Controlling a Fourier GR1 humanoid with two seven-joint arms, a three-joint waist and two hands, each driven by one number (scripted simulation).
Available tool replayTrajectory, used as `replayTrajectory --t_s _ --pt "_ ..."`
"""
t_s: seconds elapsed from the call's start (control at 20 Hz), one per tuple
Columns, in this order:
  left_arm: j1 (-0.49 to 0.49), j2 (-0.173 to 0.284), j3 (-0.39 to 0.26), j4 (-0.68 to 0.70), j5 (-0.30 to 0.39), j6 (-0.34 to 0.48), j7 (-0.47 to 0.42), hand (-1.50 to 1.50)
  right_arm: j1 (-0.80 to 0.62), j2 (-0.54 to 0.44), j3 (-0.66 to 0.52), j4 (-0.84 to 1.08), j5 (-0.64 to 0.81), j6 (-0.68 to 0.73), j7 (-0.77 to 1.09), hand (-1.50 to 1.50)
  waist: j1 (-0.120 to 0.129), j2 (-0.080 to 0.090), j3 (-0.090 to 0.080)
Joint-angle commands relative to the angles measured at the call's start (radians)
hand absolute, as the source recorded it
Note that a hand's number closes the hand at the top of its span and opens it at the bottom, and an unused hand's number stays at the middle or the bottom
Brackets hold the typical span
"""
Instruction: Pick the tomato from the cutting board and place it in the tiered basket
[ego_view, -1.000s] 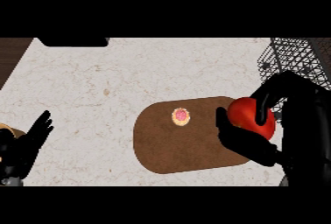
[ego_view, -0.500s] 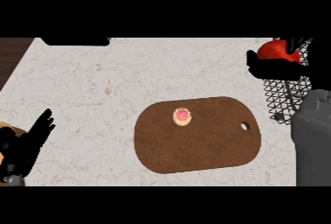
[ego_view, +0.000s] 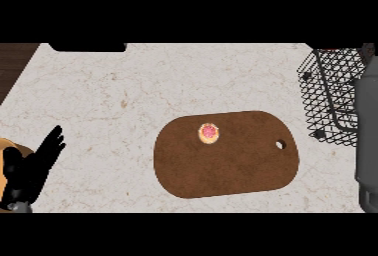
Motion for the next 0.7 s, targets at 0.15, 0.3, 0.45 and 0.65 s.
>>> replayTrajectory --t_s 0.15,0.3,0.45,0.65 --pt "-0.029 0.018 0.023 0.072 -0.006 -0.029 -0.046 0.0 -0.158 -0.102 -0.074 0.335 -0.067 -0.088 -0.156 1.5 0.001 0.002 -0.001" --pt "-0.024 0.039 0.038 0.021 0.018 -0.03 0.003 0.0 -0.046 -0.29 0.145 0.26 0.255 0.022 -0.174 1.5 0.004 0.007 -0.004" --pt "-0.021 0.014 0.016 0.014 0.014 -0.03 0.013 0.0 -0.098 -0.354 0.153 0.361 0.282 0.003 -0.256 1.5 0.012 0.006 -0.001" --pt "-0.038 0.007 0.014 0.046 -0.011 -0.012 -0.023 0.0 -0.209 -0.434 0.184 0.511 0.327 0.046 -0.345 1.5 0.019 0.008 -0.002"
